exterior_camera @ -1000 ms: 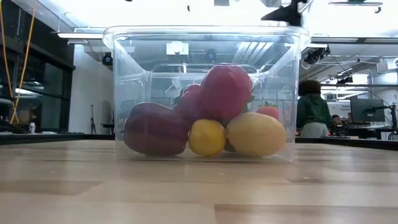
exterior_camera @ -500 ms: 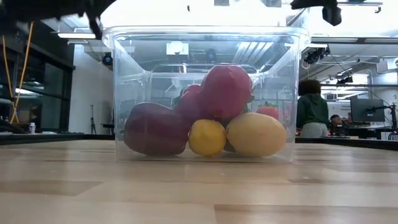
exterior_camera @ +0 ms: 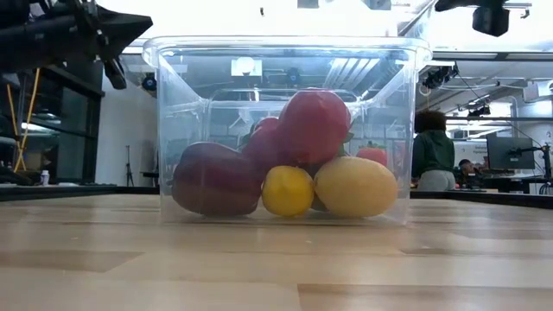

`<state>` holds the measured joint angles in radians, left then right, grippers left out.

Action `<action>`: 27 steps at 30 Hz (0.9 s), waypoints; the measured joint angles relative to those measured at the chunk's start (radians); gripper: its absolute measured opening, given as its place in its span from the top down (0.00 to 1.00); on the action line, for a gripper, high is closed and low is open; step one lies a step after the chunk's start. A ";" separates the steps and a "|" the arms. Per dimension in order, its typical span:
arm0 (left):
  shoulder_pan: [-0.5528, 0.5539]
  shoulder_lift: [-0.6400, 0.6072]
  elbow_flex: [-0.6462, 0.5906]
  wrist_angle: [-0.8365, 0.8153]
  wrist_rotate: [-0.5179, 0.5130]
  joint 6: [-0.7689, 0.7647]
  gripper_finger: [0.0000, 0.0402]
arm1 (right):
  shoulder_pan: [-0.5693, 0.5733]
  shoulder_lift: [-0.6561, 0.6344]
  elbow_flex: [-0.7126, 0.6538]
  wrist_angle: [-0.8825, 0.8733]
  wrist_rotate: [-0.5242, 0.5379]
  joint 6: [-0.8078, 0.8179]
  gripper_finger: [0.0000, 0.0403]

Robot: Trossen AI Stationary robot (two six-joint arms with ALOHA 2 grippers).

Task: Sort produce into baskets
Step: Return to Home Position

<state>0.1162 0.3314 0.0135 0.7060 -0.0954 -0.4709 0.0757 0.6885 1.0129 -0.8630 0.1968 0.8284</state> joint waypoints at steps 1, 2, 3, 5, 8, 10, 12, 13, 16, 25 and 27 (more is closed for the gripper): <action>0.005 -0.008 0.000 -0.005 0.000 -0.007 1.00 | 0.023 -0.009 -0.005 -0.005 0.013 0.002 1.00; 0.010 -0.013 0.000 -0.005 -0.001 -0.014 1.00 | 0.046 -0.022 -0.019 0.007 0.016 -0.002 1.00; 0.011 -0.017 0.000 -0.004 -0.001 -0.020 1.00 | 0.067 -0.039 -0.041 0.025 0.017 -0.012 1.00; 0.015 -0.017 0.000 -0.006 -0.001 -0.039 1.00 | 0.106 -0.077 -0.109 0.087 0.017 -0.027 1.00; 0.015 -0.017 0.000 -0.012 -0.001 -0.041 1.00 | 0.153 -0.149 -0.273 0.296 0.014 -0.091 1.00; 0.015 -0.017 0.000 -0.020 -0.001 -0.042 1.00 | 0.167 -0.198 -0.405 0.491 0.014 -0.168 1.00; 0.015 -0.016 0.000 -0.026 -0.001 -0.042 1.00 | 0.157 -0.243 -0.536 0.712 0.012 -0.262 1.00; 0.015 -0.016 0.000 -0.031 -0.001 -0.042 1.00 | 0.140 -0.264 -0.595 0.821 0.009 -0.301 1.00; 0.015 -0.016 0.000 -0.039 -0.001 -0.042 1.00 | 0.059 -0.318 -0.721 1.032 -0.099 -0.356 1.00; 0.014 -0.016 0.000 -0.038 -0.001 -0.042 1.00 | -0.245 -0.418 -0.863 1.071 -0.390 -0.398 1.00; 0.014 -0.016 0.000 -0.037 -0.001 -0.041 1.00 | -0.289 -0.434 -0.893 1.070 -0.422 -0.374 1.00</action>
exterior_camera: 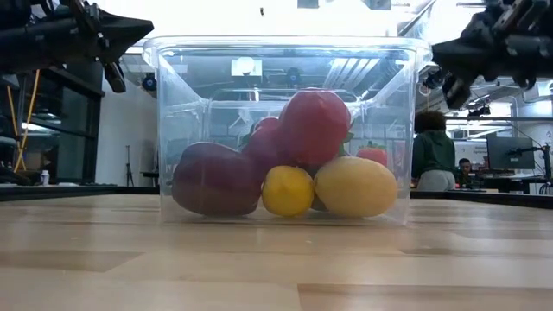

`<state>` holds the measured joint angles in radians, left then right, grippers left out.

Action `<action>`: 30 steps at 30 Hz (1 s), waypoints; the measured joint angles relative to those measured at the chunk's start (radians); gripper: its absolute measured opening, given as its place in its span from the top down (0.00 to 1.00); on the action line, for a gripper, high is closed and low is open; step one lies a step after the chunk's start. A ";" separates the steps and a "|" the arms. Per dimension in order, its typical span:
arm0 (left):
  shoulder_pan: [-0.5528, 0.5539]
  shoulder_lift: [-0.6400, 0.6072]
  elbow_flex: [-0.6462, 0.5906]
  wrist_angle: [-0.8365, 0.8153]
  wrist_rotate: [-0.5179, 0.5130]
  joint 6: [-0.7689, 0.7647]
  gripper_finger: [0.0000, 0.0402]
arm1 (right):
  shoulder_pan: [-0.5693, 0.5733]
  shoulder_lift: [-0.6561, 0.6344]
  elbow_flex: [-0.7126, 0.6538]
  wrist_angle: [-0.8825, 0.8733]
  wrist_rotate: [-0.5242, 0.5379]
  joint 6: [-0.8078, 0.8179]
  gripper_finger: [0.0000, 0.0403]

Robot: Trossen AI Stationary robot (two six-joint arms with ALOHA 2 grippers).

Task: Sort produce into baskets
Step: Return to Home Position

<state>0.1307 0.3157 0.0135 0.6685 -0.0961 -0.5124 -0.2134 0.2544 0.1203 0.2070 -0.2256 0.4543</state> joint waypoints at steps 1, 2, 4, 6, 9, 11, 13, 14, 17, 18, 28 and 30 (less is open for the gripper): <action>0.000 0.000 0.000 0.000 0.000 0.000 1.00 | -0.012 -0.009 -0.013 0.000 -0.018 0.011 1.00; 0.000 0.000 0.000 0.000 0.000 0.000 1.00 | -0.018 -0.016 -0.026 0.002 -0.023 0.013 1.00; 0.000 0.000 0.000 0.000 0.000 0.000 1.00 | -0.016 -0.031 -0.048 0.010 -0.027 0.018 1.00; 0.000 0.000 0.000 0.000 0.000 0.000 1.00 | 0.003 -0.043 -0.066 0.038 -0.025 0.044 1.00; 0.000 0.000 0.000 0.000 0.000 0.000 1.00 | 0.066 -0.057 -0.105 0.118 0.010 0.061 1.00; 0.000 0.000 0.000 0.000 0.000 0.000 1.00 | 0.120 -0.062 -0.110 0.099 0.063 0.036 1.00; 0.000 0.000 0.000 0.001 0.000 0.000 1.00 | 0.168 -0.065 -0.110 0.070 0.122 -0.022 1.00; 0.000 0.000 0.000 0.001 0.000 0.000 1.00 | 0.186 -0.066 -0.110 0.065 0.152 -0.055 1.00; 0.000 0.000 0.000 0.000 -0.001 0.000 1.00 | 0.203 -0.066 -0.110 0.067 0.192 -0.191 1.00; 0.000 0.000 0.000 0.000 -0.001 0.000 1.00 | 0.200 -0.066 -0.110 0.065 0.193 -0.228 1.00; 0.000 0.000 0.000 0.000 -0.001 0.000 1.00 | 0.174 -0.051 -0.107 -0.202 0.199 -0.478 1.00; 0.000 0.000 0.000 0.000 0.000 0.000 1.00 | 0.174 -0.047 -0.106 -0.204 0.199 -0.467 1.00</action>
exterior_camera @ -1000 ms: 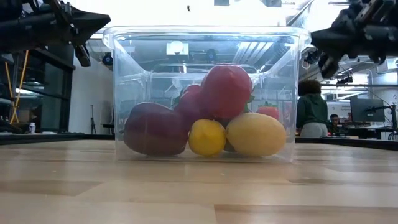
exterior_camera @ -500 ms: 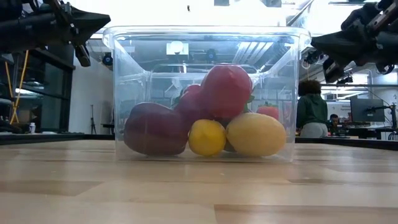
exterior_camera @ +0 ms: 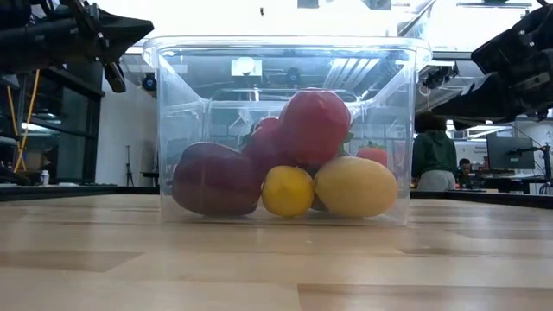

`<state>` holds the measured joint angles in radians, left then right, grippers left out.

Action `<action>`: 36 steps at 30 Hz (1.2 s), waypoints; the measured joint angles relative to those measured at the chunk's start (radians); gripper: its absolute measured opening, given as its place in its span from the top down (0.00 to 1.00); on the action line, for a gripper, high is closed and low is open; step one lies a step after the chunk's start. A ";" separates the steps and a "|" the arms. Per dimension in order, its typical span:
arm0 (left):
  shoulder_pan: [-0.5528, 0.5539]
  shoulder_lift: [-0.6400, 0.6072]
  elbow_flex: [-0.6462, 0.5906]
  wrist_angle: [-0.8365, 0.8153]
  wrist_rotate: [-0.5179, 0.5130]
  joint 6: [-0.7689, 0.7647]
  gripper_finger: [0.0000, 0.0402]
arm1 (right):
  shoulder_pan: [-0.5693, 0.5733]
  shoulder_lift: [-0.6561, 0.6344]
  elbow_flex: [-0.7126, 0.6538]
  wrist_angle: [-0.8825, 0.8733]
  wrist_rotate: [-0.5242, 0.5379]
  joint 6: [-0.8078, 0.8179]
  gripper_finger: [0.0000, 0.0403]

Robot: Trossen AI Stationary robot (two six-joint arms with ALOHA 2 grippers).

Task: Sort produce into baskets
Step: Return to Home Position

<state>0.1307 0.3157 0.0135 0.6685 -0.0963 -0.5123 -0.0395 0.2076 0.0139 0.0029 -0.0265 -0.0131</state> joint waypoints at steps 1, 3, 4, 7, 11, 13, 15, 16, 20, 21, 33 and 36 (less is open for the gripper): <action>0.000 0.000 0.000 0.000 -0.001 0.000 1.00 | 0.000 0.000 0.000 -0.002 0.000 0.013 1.00; 0.000 0.000 0.000 0.000 -0.001 0.000 1.00 | 0.000 0.001 0.001 -0.006 0.000 0.013 1.00; 0.000 0.000 0.000 0.000 -0.001 0.000 1.00 | 0.000 0.001 0.002 -0.007 0.000 0.013 1.00; 0.000 0.000 0.000 0.000 0.000 0.000 1.00 | 0.000 0.001 0.002 -0.007 0.000 0.013 1.00; 0.000 0.000 0.000 0.000 0.000 0.000 1.00 | 0.003 -0.014 0.002 -0.008 0.000 0.013 1.00; -0.001 0.000 0.000 -0.004 0.000 0.000 1.00 | 0.007 -0.049 0.002 -0.009 0.000 0.013 1.00; -0.001 -0.009 0.000 -0.025 0.000 0.000 1.00 | 0.007 -0.086 0.003 -0.009 0.000 0.013 1.00; -0.001 -0.018 0.000 -0.032 0.000 0.000 1.00 | 0.007 -0.107 0.003 -0.010 0.000 0.013 1.00; -0.001 -0.032 0.000 -0.044 0.000 0.000 1.00 | 0.007 -0.188 0.003 -0.010 0.000 0.013 1.00; -0.001 -0.039 0.000 -0.060 0.000 0.000 1.00 | 0.007 -0.207 0.003 -0.009 0.000 0.013 1.00; 0.066 -0.313 0.001 -0.251 0.006 0.000 1.00 | 0.008 -0.208 0.005 -0.008 0.000 0.013 1.00; 0.082 -0.311 -0.001 -0.249 -0.006 0.000 1.00 | 0.008 -0.208 0.005 -0.008 0.000 0.013 1.00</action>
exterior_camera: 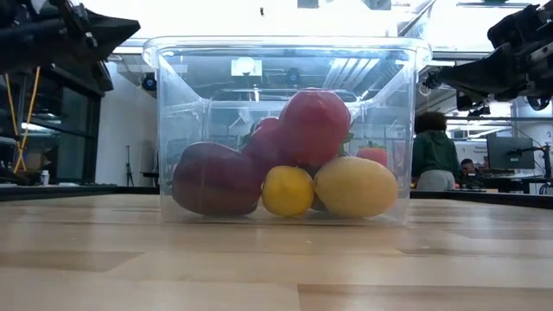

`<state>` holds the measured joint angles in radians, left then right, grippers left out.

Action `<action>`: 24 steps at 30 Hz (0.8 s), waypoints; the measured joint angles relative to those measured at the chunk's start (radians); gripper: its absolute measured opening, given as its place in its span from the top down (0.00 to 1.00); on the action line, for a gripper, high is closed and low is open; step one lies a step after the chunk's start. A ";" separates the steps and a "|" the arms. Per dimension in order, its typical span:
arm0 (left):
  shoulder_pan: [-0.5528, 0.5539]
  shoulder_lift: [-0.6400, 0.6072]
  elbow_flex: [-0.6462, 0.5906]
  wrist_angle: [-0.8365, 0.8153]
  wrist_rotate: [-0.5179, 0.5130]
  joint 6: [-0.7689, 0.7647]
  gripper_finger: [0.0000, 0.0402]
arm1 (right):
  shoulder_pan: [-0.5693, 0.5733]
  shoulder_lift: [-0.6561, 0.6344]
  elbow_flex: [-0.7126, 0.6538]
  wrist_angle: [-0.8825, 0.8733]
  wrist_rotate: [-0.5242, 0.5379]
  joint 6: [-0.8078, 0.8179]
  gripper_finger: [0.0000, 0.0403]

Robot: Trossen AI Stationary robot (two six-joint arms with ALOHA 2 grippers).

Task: Sort produce into baskets
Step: Return to Home Position

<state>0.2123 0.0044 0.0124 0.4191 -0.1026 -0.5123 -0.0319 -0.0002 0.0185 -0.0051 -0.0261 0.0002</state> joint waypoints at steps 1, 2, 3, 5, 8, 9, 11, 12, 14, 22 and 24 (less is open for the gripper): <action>-0.001 0.000 0.000 -0.001 -0.001 0.000 1.00 | 0.000 0.000 0.000 0.000 0.000 0.000 1.00; -0.005 -0.001 0.001 -0.003 -0.004 0.000 1.00 | 0.000 0.000 0.000 0.001 0.000 0.000 1.00; -0.011 -0.001 0.001 -0.006 -0.004 0.000 1.00 | 0.000 0.000 0.000 0.001 -0.001 0.000 1.00; -0.026 -0.001 0.001 -0.011 -0.004 0.000 1.00 | 0.000 0.009 0.000 0.002 -0.001 0.000 1.00; -0.047 -0.001 0.001 -0.022 -0.004 0.000 1.00 | 0.000 0.015 0.000 -0.003 -0.001 0.000 1.00; -0.056 -0.001 0.001 -0.038 -0.004 0.000 1.00 | 0.000 0.015 0.000 -0.001 -0.002 0.000 1.00; -0.072 -0.001 0.001 -0.036 -0.004 0.000 1.00 | 0.000 0.014 0.000 0.001 -0.003 0.000 1.00; -0.080 -0.001 0.001 -0.035 -0.004 0.000 1.00 | 0.000 0.014 0.000 0.000 -0.003 0.000 1.00; -0.093 -0.001 0.001 -0.060 -0.004 0.000 1.00 | 0.000 0.014 0.000 0.000 -0.004 0.000 1.00; -0.185 -0.001 0.000 -0.106 -0.010 0.000 1.00 | 0.000 0.014 0.000 0.000 -0.004 0.000 1.00; -0.208 -0.001 0.001 -0.110 -0.001 0.007 1.00 | 0.000 0.014 0.000 0.000 -0.004 0.000 1.00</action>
<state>0.0044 0.0032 0.0132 0.3094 -0.1037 -0.5053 -0.0322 0.0143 0.0181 -0.0051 -0.0299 0.0002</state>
